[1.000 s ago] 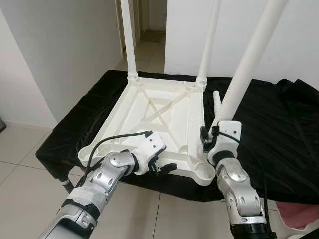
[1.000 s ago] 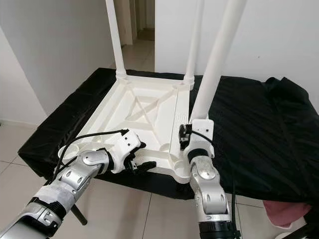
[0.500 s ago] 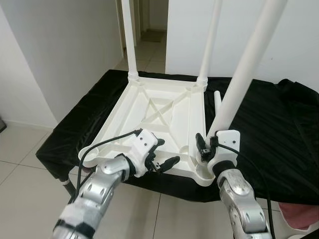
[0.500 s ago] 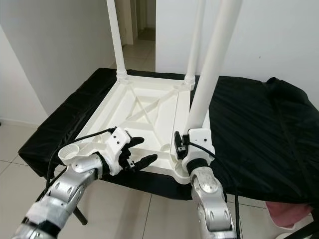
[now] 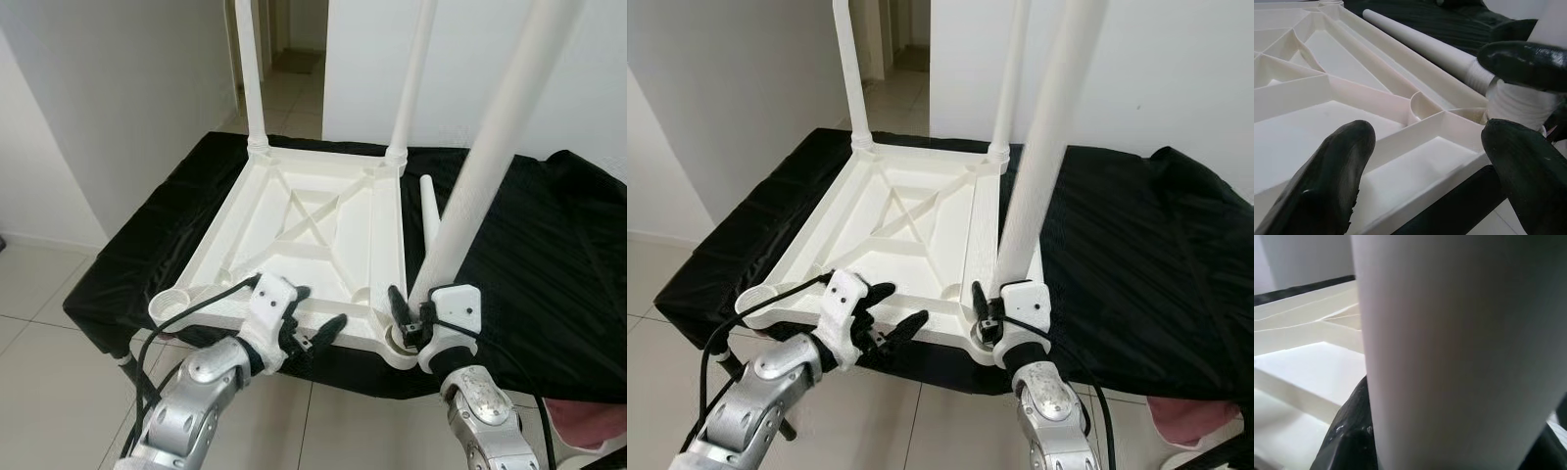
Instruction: Building children table
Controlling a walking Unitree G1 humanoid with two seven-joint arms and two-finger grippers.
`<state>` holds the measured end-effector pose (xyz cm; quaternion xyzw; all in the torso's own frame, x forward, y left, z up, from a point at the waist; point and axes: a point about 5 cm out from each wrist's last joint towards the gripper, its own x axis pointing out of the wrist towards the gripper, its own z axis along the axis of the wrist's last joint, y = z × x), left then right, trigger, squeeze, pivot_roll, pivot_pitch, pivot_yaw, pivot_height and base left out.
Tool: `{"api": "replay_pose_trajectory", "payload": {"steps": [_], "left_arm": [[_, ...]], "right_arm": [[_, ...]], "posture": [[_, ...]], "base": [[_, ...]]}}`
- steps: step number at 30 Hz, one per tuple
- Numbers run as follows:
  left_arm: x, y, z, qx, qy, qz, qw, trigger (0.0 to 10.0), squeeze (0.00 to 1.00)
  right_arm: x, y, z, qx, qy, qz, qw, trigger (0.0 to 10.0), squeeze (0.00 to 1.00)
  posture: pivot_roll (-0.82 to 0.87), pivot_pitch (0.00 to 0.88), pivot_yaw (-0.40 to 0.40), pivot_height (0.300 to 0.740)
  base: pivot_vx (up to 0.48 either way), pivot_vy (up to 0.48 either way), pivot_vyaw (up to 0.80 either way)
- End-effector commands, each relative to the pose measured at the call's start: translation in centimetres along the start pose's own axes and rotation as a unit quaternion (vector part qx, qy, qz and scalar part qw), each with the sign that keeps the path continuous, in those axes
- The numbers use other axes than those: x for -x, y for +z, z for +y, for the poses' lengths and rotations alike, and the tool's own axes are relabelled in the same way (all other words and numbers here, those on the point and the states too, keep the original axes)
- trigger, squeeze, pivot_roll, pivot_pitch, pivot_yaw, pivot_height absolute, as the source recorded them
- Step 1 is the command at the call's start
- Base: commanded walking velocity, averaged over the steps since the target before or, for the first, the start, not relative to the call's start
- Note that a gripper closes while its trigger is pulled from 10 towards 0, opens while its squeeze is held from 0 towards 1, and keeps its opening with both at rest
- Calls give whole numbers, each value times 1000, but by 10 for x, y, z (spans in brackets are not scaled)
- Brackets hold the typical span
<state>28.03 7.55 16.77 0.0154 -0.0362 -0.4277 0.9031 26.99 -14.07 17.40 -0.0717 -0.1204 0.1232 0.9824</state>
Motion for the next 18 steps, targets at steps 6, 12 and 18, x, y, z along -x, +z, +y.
{"api": "replay_pose_trajectory", "payload": {"steps": [6, 12, 18], "left_arm": [[2, 4, -17, 5, -47, 11, 999, 10000, 0], [5, 7, -21, 11, -61, 13, 998, 10000, 0], [6, 10, -23, 12, -58, 15, 998, 10000, 0]], "right_arm": [[3, -20, 7, 18, 60, 34, 997, 10000, 0], [10, -28, 7, 44, 103, 49, 993, 10000, 0], [16, -30, 9, 50, 137, 54, 988, 10000, 0]], "posture": [[4, 145, 13, 740], [3, 146, 17, 740], [0, 149, 23, 740]], "base": [[0, 0, 0], [0, 0, 0], [0, 0, 0]]}}
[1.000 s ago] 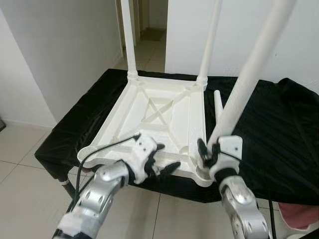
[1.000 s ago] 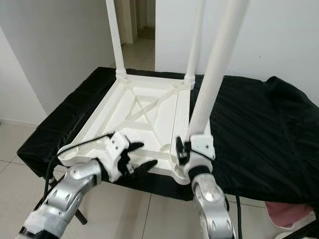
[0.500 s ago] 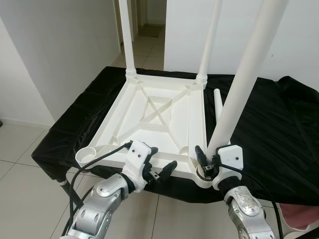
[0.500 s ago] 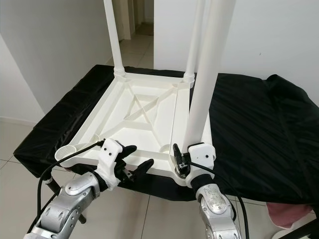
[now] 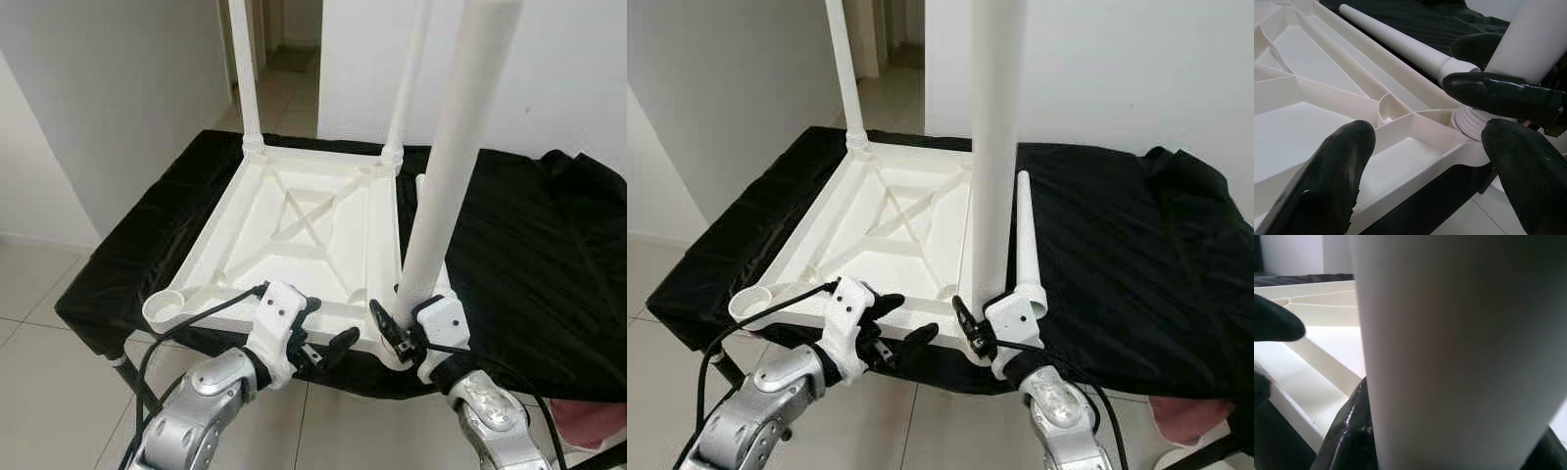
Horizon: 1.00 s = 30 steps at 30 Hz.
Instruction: Building children table
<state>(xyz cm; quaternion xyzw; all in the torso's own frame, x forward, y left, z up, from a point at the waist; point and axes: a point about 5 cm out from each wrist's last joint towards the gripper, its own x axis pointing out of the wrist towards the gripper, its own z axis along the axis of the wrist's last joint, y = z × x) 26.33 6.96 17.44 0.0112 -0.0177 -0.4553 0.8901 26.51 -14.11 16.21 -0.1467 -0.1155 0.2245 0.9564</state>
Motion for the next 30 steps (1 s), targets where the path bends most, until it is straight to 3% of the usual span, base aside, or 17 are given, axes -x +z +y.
{"api": "replay_pose_trajectory", "payload": {"steps": [1, 3, 8, 13, 23, 30], "left_arm": [[-1, 2, -6, -1, -28, 1, 1000, 10000, 0], [-1, 4, -8, 1, -30, 3, 1000, 10000, 0], [-1, 6, -8, -4, -28, 4, 1000, 10000, 0], [-1, 8, -8, -13, -21, 3, 1000, 10000, 0], [0, 10, -7, -14, -16, 3, 1000, 10000, 0], [0, 12, -7, -23, -12, 0, 1000, 10000, 0]], "right_arm": [[6, -19, 10, -18, 29, 47, 998, 10000, 0], [9, -20, 15, -28, 54, 44, 997, 10000, 0], [8, -20, 16, -59, 52, 40, 996, 10000, 0], [1, -24, 7, -115, 7, 61, 991, 10000, 0], [-3, -32, 4, -133, -32, 92, 986, 10000, 0], [-5, -34, 12, -157, -75, 99, 980, 10000, 0]], "posture": [[0, 149, 23, 740], [-4, 154, 27, 740], [-4, 155, 28, 740], [4, 153, 25, 740], [12, 146, 19, 740], [15, 138, 13, 740]], "base": [[0, 0, 0], [0, 0, 0], [0, 0, 0], [0, 0, 0], [0, 0, 0], [0, 0, 0]]}}
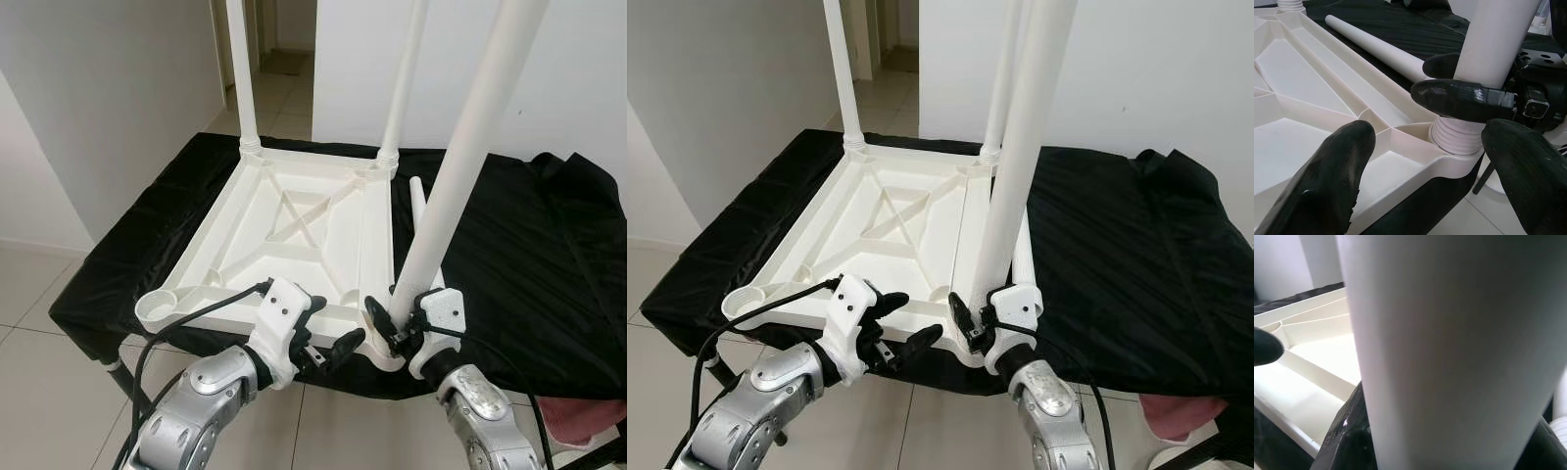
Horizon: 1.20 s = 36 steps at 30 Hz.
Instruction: Building children table
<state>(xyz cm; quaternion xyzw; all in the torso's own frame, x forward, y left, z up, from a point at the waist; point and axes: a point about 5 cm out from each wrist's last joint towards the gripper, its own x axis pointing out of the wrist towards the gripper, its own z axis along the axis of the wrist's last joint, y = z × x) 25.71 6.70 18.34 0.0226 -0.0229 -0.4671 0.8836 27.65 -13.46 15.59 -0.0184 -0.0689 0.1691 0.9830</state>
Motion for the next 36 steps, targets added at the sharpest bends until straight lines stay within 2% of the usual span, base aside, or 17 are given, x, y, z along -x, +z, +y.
{"api": "replay_pose_trajectory", "payload": {"steps": [1, 5, 8, 10, 11, 13, 14, 16, 17, 18, 24, 30, 31, 34, 36], "left_arm": [[-1, 3, -1, -11, 2, -1, 1000, 10000, 0], [-1, 2, -1, -10, 0, -1, 1000, 10000, 0], [-1, 0, -5, -18, -6, -1, 1000, 10000, 0], [-1, 0, -6, -20, -8, -1, 1000, 10000, 0], [-1, -1, -7, -21, -12, 0, 1000, 10000, 0], [-1, -1, -8, -27, -12, -2, 1000, 10000, 0], [-1, -2, -9, -27, -12, -1, 1000, 10000, 0], [-2, -2, -9, -26, -13, -1, 1000, 10000, 0], [-2, -2, -9, -26, -13, -1, 1000, 10000, 0], [-3, -2, -9, -27, -15, -1, 1000, 10000, 0], [-4, -2, -6, -37, -7, -4, 999, 10000, 0], [-4, -3, -7, -40, -10, -4, 999, 10000, 0], [-4, -4, -6, -35, -7, 1, 999, 10000, 0], [-7, -8, -4, -6, -3, 23, 1000, 10000, 0], [-7, -6, -2, -12, 4, 11, 1000, 10000, 0]], "right_arm": [[6, -27, 1, -24, -22, 69, 997, 10000, 0], [5, -26, 2, -36, -42, 66, 996, 10000, 0], [3, -25, 1, -52, -118, 58, 990, 10000, 0], [2, -24, 1, -55, -139, 55, 987, 10000, 0], [2, -24, 2, -64, -161, 56, 983, 10000, 0], [3, -24, 1, -58, -244, 55, 966, 10000, 0], [2, -25, 7, -67, -264, 58, 961, 10000, 0], [-3, -25, 20, -77, -242, 60, 965, 10000, 0], [-3, -25, 20, -77, -242, 60, 965, 10000, 0], [-6, -18, 24, -77, -217, 42, 972, 10000, 0], [-2, -16, 15, -85, -229, 24, 969, 10000, 0], [-3, -11, 19, -89, -210, 5, 974, 10000, 8], [-3, -8, 21, -93, -196, -6, 976, 10000, 1000], [-4, 0, 19, -97, -175, -33, 979, 10000, 1000], [-5, 3, 14, -87, -161, -41, 982, 10000, 1000]], "posture": [[15, 138, 13, 740], [15, 134, 10, 740], [15, 130, 1, 740], [15, 129, -1, 740], [15, 128, -3, 740], [15, 127, -6, 740], [16, 126, -9, 740], [18, 126, -10, 740], [18, 126, -10, 740], [19, 126, -12, 740], [13, 116, -15, 740], [6, 112, -11, 740], [3, 111, -10, 740], [1, 112, -8, 740], [-1, 111, -5, 740]], "base": [[0, 0, 0], [0, 0, 0], [0, 0, 0], [0, 0, 0], [0, 0, 0], [0, 0, 0], [0, 0, 0], [0, 0, 0], [0, 0, 0], [0, 0, 0], [0, 0, 0], [0, 0, 0], [0, 0, 0], [0, 0, 0], [0, 0, 0]]}}
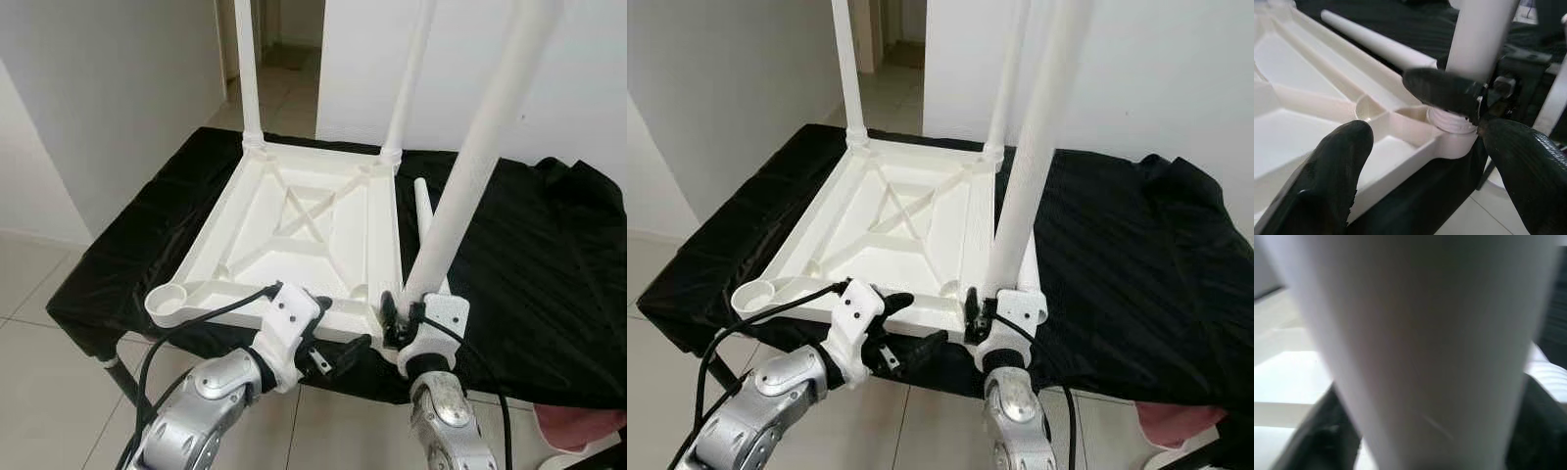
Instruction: Building children table
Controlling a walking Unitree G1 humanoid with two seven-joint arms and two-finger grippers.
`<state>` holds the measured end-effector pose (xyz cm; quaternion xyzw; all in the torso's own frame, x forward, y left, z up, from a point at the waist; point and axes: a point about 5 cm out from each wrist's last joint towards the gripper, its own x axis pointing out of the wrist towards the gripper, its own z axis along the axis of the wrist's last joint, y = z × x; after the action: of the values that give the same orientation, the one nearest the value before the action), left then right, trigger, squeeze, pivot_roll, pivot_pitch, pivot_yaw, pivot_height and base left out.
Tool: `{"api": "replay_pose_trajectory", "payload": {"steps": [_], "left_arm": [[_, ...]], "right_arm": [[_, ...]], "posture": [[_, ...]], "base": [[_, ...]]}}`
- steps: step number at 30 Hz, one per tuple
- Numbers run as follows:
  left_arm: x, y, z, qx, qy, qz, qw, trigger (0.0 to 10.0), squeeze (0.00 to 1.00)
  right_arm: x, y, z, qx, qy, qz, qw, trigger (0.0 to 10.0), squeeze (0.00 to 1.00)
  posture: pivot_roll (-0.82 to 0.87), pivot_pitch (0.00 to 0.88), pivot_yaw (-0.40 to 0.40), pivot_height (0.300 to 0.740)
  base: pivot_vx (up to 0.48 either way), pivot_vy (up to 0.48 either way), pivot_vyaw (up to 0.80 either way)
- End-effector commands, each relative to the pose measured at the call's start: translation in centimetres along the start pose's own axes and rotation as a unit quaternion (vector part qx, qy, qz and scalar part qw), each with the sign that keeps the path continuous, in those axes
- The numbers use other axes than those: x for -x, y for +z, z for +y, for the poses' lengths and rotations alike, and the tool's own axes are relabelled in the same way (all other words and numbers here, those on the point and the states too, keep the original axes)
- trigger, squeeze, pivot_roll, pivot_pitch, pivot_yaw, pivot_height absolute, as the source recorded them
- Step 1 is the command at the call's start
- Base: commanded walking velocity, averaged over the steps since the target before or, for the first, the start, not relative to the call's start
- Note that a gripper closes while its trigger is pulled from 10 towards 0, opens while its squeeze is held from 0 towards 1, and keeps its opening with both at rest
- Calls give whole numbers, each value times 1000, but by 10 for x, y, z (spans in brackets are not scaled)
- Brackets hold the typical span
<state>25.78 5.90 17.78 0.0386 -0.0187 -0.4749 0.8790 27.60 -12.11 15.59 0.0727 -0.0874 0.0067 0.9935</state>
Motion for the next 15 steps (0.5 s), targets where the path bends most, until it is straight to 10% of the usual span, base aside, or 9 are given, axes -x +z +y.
{"api": "replay_pose_trajectory", "payload": {"steps": [1, 12, 13, 15], "left_arm": [[0, 0, 2, 0, 14, 0, 1000, 10000, 0], [0, -2, 2, 9, 11, 5, 1000, 10000, 0], [0, -3, 1, 13, 4, 10, 1000, 10000, 0], [0, -4, 0, 10, 1, 14, 1000, 10000, 0]], "right_arm": [[0, 2, 1, -13, 7, -8, 1000, 10000, 1000], [-6, 10, -18, 20, 106, -14, 994, 10000, 1000], [-6, 11, -21, 26, 136, -14, 990, 10000, 0], [-8, 11, -25, 41, 165, -13, 985, 10000, 0]], "posture": [[-1, 111, -5, 740], [-1, 120, -6, 740], [-2, 125, -4, 740], [-1, 126, -4, 740]], "base": [[0, 0, 0], [0, 0, 0], [0, 0, 0], [0, 0, 0]]}}
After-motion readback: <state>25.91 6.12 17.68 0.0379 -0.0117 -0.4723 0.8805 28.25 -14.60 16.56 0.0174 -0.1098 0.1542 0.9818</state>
